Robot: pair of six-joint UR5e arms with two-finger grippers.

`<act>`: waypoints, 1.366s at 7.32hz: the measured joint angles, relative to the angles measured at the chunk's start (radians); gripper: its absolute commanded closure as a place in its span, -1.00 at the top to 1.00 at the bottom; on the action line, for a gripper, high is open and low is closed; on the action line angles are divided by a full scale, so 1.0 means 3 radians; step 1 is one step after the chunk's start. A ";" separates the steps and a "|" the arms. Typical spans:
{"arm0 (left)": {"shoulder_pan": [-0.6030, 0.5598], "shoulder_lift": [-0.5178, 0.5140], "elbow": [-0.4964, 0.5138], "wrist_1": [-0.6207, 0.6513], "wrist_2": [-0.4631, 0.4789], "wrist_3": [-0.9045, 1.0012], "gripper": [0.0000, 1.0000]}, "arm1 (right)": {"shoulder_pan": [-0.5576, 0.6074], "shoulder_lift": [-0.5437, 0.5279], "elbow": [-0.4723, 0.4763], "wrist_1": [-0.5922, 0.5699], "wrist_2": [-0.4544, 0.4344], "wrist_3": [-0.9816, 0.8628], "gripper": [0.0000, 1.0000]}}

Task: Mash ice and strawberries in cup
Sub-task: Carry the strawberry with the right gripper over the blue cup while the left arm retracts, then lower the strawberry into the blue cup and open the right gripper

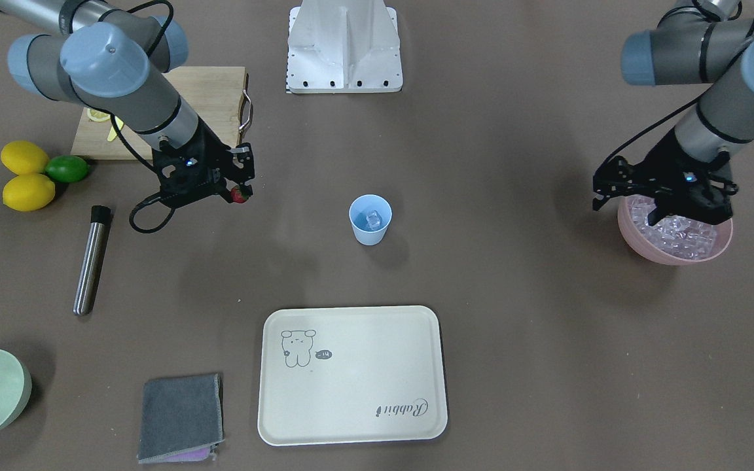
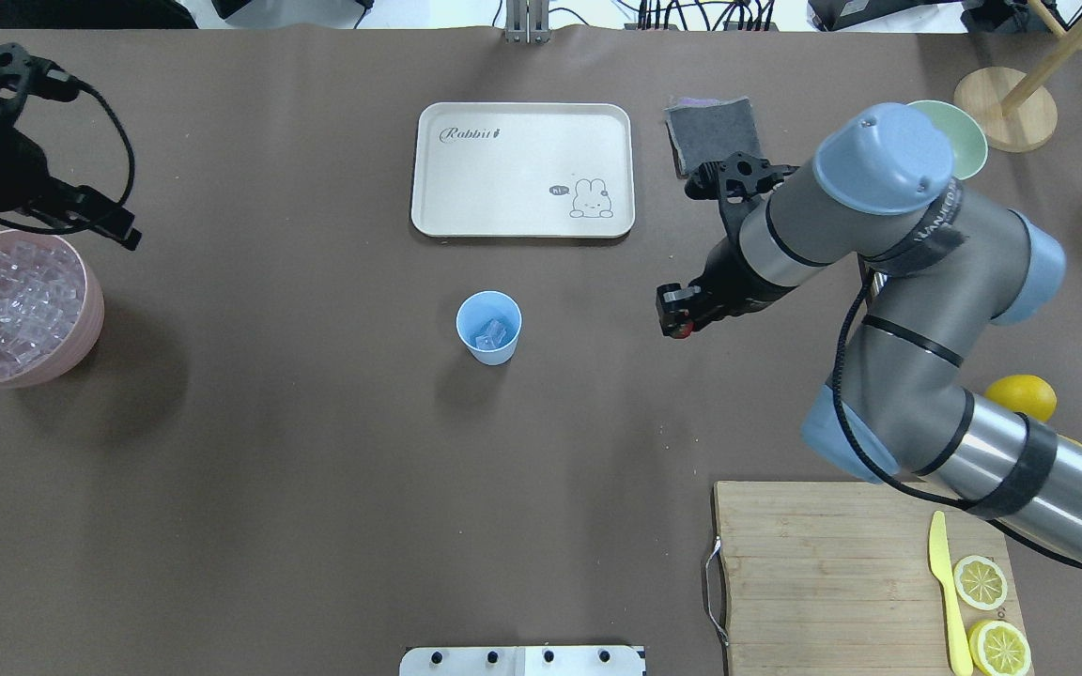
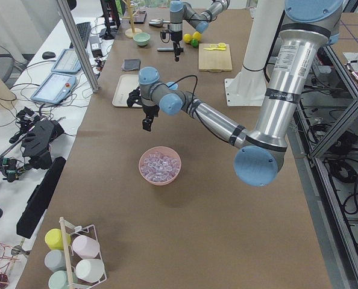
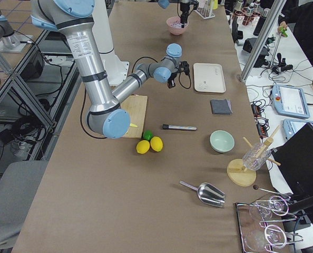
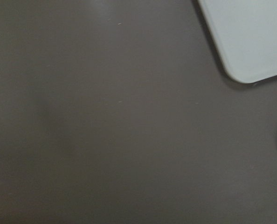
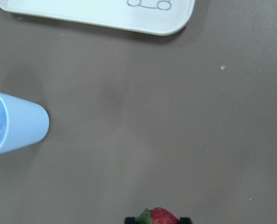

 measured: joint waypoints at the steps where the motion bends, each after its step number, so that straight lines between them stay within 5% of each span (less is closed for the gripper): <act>1: -0.0124 0.0177 -0.0008 -0.0003 -0.0025 0.0186 0.95 | -0.0069 0.0225 -0.0113 -0.0061 -0.0117 0.0131 -1.00; 5: -0.0445 0.0575 0.0011 0.0007 -0.0126 0.0705 0.95 | -0.0212 0.0840 -0.0571 -0.0121 -0.0422 0.0426 -1.00; 10: -0.0455 0.0526 0.0121 0.0008 -0.0128 0.0736 0.95 | -0.0475 0.1092 -0.0692 -0.0112 -0.0655 0.0707 -1.00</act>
